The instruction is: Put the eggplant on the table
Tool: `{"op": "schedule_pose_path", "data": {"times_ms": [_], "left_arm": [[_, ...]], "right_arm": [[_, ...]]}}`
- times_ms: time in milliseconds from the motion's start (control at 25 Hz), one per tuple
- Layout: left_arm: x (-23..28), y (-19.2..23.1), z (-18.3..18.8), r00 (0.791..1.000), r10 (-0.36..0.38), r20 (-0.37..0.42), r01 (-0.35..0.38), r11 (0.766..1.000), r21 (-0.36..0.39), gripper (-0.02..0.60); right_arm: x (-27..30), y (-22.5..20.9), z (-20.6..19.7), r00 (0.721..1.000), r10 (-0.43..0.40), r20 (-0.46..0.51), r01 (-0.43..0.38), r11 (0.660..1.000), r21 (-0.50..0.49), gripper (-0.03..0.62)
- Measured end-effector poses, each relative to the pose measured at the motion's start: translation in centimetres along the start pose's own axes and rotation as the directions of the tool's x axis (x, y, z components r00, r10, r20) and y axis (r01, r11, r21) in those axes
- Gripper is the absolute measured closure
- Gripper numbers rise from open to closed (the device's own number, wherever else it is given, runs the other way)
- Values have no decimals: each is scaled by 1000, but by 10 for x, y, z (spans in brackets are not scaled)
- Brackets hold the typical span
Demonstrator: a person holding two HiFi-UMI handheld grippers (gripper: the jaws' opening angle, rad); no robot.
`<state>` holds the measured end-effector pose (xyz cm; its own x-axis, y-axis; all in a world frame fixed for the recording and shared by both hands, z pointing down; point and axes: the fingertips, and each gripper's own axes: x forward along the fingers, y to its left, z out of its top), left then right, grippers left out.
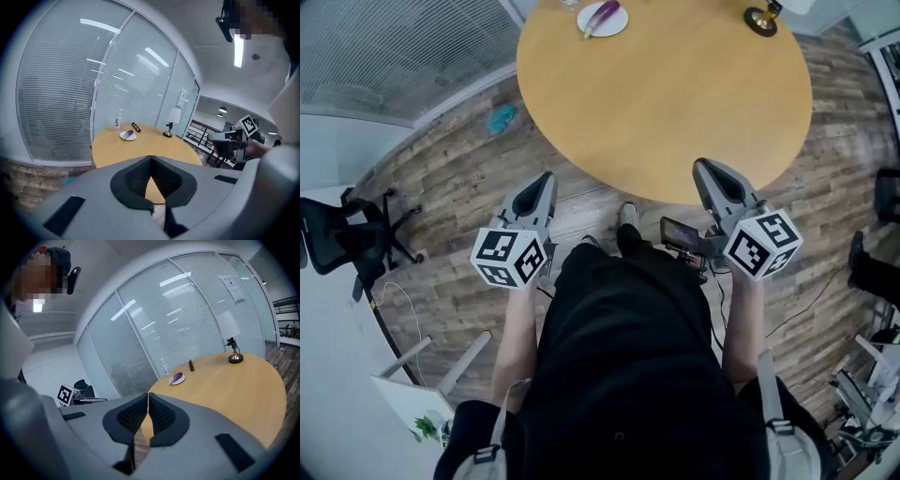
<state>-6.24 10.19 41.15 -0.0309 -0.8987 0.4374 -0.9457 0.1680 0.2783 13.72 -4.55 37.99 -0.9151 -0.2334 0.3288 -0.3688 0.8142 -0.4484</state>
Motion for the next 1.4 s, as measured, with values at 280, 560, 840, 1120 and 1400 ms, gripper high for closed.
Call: {"op": "schedule_pose_path", "data": {"times_ms": [280,560,840,1120,1400], "left_arm": [[-59,-1,-6,995,-58,84,60,998,-20,569],[-113,1,-35,973,-202,110,208,977,-53,570],[-133,-14,-53,935,-341,97,347,936,-55,569],[-144,-37,-62,896,-437,72,439,898,-14,569],[-153,-42,-68,886,-459,60,460,888,3,569]], "right_arm": [[1,58,-25,999,24,-31,-25,999,-25,576],[-7,134,-65,997,41,-71,-45,997,-61,576],[-32,176,-99,998,23,-60,-28,997,-78,576],[-56,185,-108,999,-42,15,43,998,-51,577],[-61,193,-114,996,-79,32,81,996,-45,576]]}}
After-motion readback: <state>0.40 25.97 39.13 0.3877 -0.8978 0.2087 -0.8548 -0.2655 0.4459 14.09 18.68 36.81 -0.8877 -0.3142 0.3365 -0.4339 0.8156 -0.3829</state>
